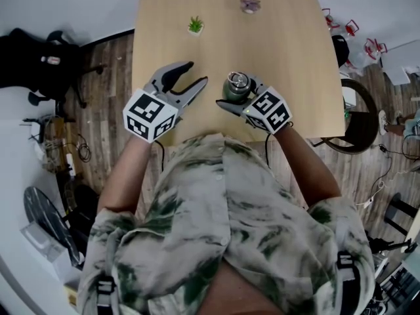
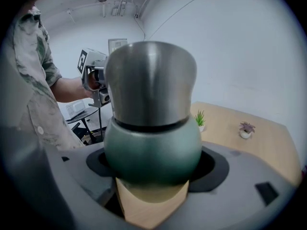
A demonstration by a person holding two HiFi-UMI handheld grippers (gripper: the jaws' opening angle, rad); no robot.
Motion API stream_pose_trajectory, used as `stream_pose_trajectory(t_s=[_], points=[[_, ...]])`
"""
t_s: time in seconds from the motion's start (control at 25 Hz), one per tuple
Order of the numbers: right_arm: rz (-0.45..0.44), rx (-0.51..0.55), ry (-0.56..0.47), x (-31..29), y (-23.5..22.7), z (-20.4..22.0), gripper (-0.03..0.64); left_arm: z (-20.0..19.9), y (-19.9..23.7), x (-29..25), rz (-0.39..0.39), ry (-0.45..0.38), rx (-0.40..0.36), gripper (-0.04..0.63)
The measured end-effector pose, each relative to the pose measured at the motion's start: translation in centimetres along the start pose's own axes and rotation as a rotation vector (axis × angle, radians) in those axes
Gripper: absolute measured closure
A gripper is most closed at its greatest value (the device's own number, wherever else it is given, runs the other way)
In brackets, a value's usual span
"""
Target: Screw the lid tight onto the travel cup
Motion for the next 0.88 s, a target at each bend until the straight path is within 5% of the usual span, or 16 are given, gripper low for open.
stream_pose_trajectory(t_s=[0.72, 0.88], points=[[0.048, -0.014, -0.052, 1.3, 0.3, -1.3, 0.213, 3.9, 0.0, 1.5, -0.011, 0.072, 0.043, 0.383], [0.063, -0.028, -0.068, 1.4, 0.6, -1.8, 0.213, 4.8, 0.1, 2.2, -0.025, 0.086, 0.065, 0.449]])
Point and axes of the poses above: the fingertips, and each gripper's own axes: x backward along the fingers, y to its left, z out of its underside, the point moved 4 cm from there along x, backward along the fingers, and after that the axes turned 13 degrees about -x, right-handed, at the moved point
